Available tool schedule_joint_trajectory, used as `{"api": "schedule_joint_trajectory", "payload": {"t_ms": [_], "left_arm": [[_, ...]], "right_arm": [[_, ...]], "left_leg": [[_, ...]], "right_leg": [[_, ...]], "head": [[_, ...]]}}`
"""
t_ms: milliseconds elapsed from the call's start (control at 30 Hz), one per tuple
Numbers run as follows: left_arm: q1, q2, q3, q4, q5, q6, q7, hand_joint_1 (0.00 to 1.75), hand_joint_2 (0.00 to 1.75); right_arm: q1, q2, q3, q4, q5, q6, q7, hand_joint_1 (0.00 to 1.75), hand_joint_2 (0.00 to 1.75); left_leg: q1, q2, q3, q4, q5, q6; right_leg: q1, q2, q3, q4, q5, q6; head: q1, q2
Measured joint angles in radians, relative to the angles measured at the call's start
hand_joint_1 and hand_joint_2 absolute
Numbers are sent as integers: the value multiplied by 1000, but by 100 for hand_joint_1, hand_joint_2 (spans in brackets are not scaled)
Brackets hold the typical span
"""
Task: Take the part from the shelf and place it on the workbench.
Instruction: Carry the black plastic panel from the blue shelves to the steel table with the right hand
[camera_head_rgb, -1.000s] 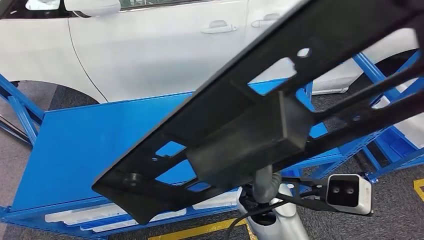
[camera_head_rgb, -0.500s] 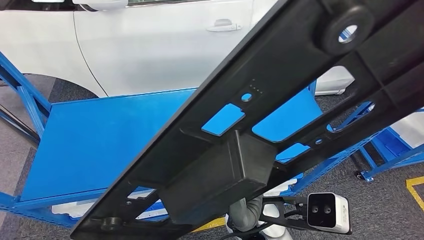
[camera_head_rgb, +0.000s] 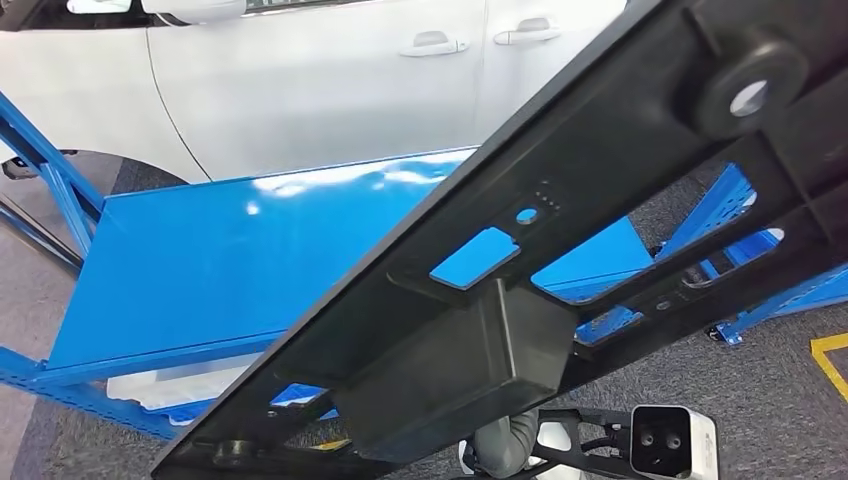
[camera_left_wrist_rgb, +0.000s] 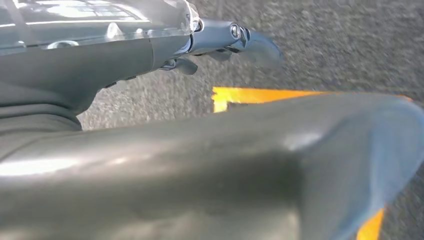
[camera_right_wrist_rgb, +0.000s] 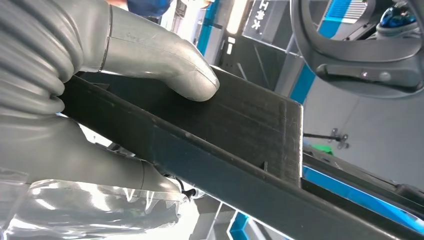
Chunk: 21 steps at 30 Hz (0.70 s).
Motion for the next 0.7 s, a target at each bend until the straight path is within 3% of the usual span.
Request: {"api": "schedule_joint_trajectory", "payload": {"t_ms": [33,100,167,200,267,333,367,433,467,500,533,567,633,700], "left_arm": [[0,1,0,0,3,0,1,0,0],[0,1,-1,1,8,-1,5,0,0],[-2,1,-3,1,10,-3,10,0,0],[-2,1,-3,1,12,-4,12,0,0],[-1,0,-4,1,16,-9,11,0,0],[0,-2,-4,1,19,-13,10,0,0],[-1,-3,-4,1,20,-15,9,0,0],[-1,-5,-4,1,23,-16,8,0,0],[-1,-5,-4,1,24,-16,8,0,0],[0,-7,-4,1,26,-16,9,0,0],[0,-8,-4,1,27,-16,10,0,0],[0,-10,-4,1,29,-16,11,0,0],[0,-16,-4,1,34,-16,13,0,0],[0,-22,-3,1,42,-16,12,0,0]], "right_arm": [[1,0,-5,0,-1,2,0,175,175],[3,0,-12,0,-2,4,0,175,175],[3,1,-16,0,-1,4,0,175,175],[2,1,-18,0,-1,4,0,175,175],[2,1,-20,0,0,4,0,175,175],[3,1,-23,0,0,5,0,175,175],[4,0,-25,0,-1,6,0,175,175],[5,-1,-27,2,-2,9,0,175,175],[6,-1,-27,4,-2,12,0,175,175],[7,-3,-26,7,-3,15,0,175,175],[7,-4,-26,11,-4,18,0,175,175],[7,-6,-26,14,-5,20,0,175,175],[5,-7,-25,19,-10,23,0,175,175],[4,-8,-24,24,-14,24,0,175,175]], "left_leg": [[0,0,21,-3,16,0],[0,0,109,-108,58,3],[-4,-1,191,-232,60,12],[-7,-2,208,-265,53,18],[-10,-2,204,-274,59,31],[-6,3,192,-278,76,45],[-4,6,181,-280,87,51],[-3,9,154,-279,109,57],[-3,10,138,-278,120,56],[-3,10,123,-276,131,55],[-3,10,107,-275,141,53],[-3,10,94,-272,150,50],[-4,9,72,-267,165,43],[-5,8,62,-266,181,32]], "right_leg": [[0,0,-15,5,8,1],[0,0,-42,18,20,7],[2,-1,-60,30,31,17],[3,-1,-64,33,36,22],[3,-1,-66,33,48,34],[0,3,-78,54,24,45],[-2,5,-92,88,-13,50],[-8,6,-128,207,-114,60],[-11,6,-140,267,-146,63],[-13,6,-140,304,-155,66],[-16,6,-124,308,-143,68],[-18,6,-89,276,-117,68],[-18,6,14,137,-81,62],[-13,7,80,31,-84,52]], "head": [[0,0],[0,0],[0,0],[0,0],[0,0],[0,0],[0,0],[0,0],[0,0],[0,0],[0,0],[0,0],[0,0],[0,0]]}}
